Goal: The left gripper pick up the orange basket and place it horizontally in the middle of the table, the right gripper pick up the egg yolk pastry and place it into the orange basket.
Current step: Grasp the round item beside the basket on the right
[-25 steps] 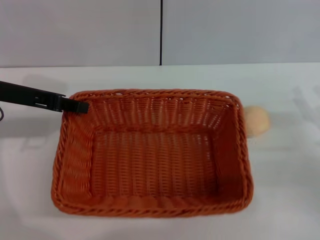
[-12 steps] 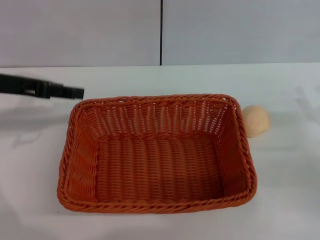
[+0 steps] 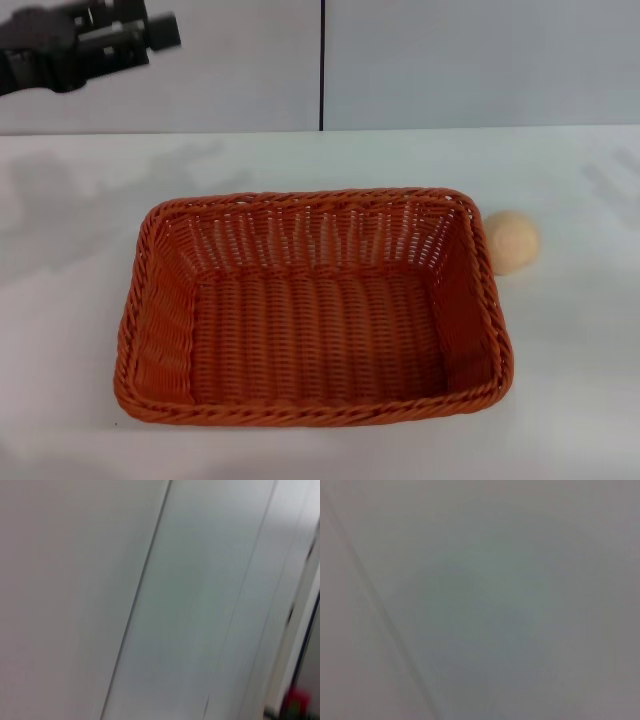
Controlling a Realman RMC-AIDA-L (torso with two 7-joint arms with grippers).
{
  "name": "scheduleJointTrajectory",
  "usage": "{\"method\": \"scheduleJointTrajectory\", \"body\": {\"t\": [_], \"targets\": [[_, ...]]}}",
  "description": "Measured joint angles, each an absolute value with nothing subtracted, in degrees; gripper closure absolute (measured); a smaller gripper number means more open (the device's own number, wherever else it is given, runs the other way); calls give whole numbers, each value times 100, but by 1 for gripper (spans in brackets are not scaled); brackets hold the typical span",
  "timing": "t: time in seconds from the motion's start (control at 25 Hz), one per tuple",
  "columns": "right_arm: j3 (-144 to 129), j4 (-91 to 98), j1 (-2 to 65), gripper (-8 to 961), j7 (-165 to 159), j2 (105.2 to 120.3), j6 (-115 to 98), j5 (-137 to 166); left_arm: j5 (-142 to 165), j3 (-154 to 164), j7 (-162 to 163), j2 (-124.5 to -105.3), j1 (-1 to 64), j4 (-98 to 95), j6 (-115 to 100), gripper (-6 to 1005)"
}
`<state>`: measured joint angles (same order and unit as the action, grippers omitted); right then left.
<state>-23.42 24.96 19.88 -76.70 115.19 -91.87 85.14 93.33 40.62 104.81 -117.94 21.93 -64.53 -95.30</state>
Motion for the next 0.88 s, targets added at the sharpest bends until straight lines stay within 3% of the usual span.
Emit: {"method": "scheduleJointTrajectory", "body": {"t": [0.32,0.52,0.68,0.88], "targets": [[-2432,4450,2639,312,-10130,10917,-9962,10809,8411,4109,9262,-11811,2216,-5328,-9701,276],[-2453,5070,3389,313,-11106,10684,-10328,12463,7929,4187,8661,-11823,2403,-4524,-9974,276],[-2584,5117,3920,314,-11215,10610,-10238,13643,7903,4323,8627,-11832,2480,-4465,-9983,276],[-3501,5065,4237,315,-11281,10717,-9735,14197,7883,4402,8622,-11831,2559,-4339,-9967,281]]}}
